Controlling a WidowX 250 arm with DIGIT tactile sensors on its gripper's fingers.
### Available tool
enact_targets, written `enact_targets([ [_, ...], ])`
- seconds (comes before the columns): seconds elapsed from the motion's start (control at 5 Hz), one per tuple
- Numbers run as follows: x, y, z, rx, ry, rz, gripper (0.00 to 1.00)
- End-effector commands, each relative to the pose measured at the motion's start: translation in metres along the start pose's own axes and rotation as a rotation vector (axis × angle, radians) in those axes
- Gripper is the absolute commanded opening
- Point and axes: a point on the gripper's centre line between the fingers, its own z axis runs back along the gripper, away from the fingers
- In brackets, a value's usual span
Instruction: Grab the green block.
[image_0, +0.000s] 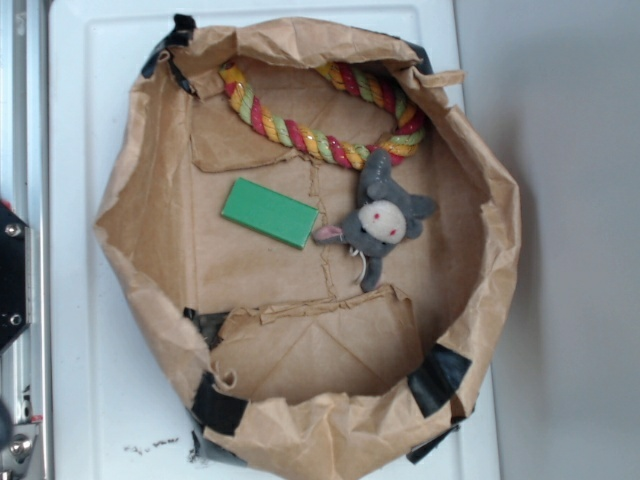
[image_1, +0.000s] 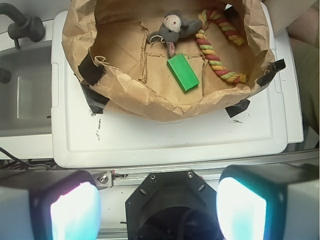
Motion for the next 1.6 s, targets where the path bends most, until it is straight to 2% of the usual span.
enact_targets([
  [0.0, 0.000, 0.000, 0.000, 0.000, 0.000, 0.000, 1.00],
  [0.2, 0.023, -0.005, -0.004, 0.016, -0.012, -0.037, 1.00],
  [0.6, 0.085, 0.029, -0.025, -0.016, -0.015, -0.165, 1.00],
  [1.4, 0.085, 0.029, -0.025, -0.016, -0.015, -0.165, 1.00],
])
